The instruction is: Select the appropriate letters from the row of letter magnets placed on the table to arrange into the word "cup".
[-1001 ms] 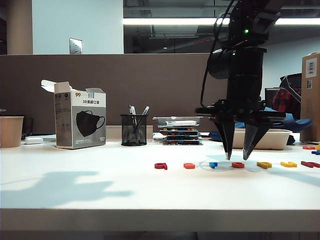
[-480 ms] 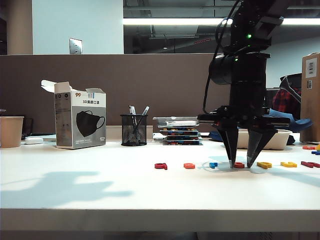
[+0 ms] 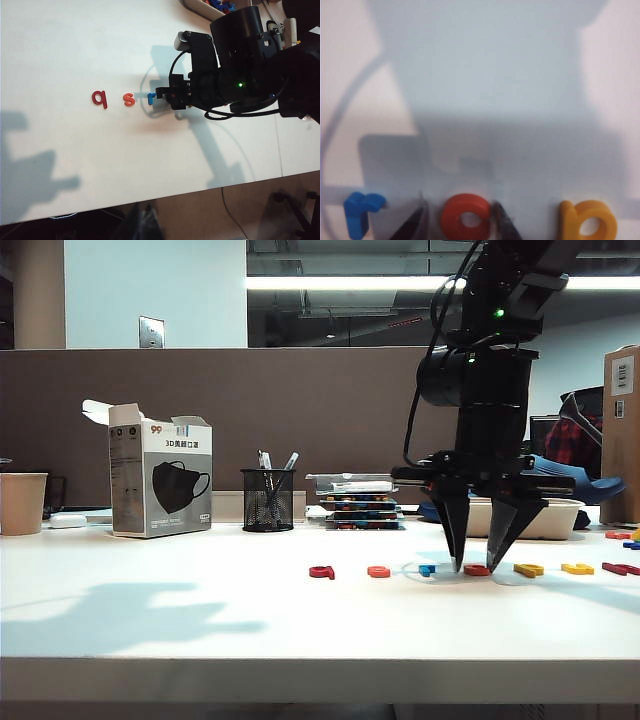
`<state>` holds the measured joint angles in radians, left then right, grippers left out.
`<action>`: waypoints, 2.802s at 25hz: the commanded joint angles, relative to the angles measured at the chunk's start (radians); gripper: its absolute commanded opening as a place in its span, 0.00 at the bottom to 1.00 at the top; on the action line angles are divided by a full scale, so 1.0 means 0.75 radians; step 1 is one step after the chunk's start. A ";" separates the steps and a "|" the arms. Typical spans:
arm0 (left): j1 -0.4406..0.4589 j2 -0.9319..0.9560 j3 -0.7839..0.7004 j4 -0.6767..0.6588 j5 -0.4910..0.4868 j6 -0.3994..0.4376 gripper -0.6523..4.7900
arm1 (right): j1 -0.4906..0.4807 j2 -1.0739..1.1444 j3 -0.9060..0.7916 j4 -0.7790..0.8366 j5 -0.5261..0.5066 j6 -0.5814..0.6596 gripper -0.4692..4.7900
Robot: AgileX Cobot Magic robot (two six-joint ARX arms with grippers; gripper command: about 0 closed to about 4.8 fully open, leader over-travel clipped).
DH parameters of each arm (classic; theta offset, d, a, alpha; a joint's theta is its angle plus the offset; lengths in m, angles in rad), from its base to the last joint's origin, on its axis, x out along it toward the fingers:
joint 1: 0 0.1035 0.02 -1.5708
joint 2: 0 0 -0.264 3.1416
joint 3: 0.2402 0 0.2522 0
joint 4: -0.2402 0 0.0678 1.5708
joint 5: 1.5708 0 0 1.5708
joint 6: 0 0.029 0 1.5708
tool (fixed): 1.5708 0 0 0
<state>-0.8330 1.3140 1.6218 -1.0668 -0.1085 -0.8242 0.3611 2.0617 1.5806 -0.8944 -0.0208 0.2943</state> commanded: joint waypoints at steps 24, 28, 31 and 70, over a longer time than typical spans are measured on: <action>-0.001 -0.005 0.004 0.009 -0.005 0.007 0.11 | 0.000 0.012 -0.010 -0.063 -0.010 0.006 0.41; -0.001 -0.005 0.004 0.009 -0.005 0.007 0.11 | 0.000 0.012 -0.010 -0.074 -0.011 0.006 0.41; -0.001 -0.005 0.004 0.009 -0.005 0.007 0.11 | 0.000 0.012 -0.010 -0.072 -0.033 0.006 0.41; -0.001 -0.005 0.004 0.009 -0.005 0.007 0.11 | 0.000 0.012 -0.009 -0.076 -0.035 0.006 0.27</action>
<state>-0.8330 1.3140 1.6218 -1.0668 -0.1085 -0.8242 0.3592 2.0613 1.5822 -0.9249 -0.0299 0.2951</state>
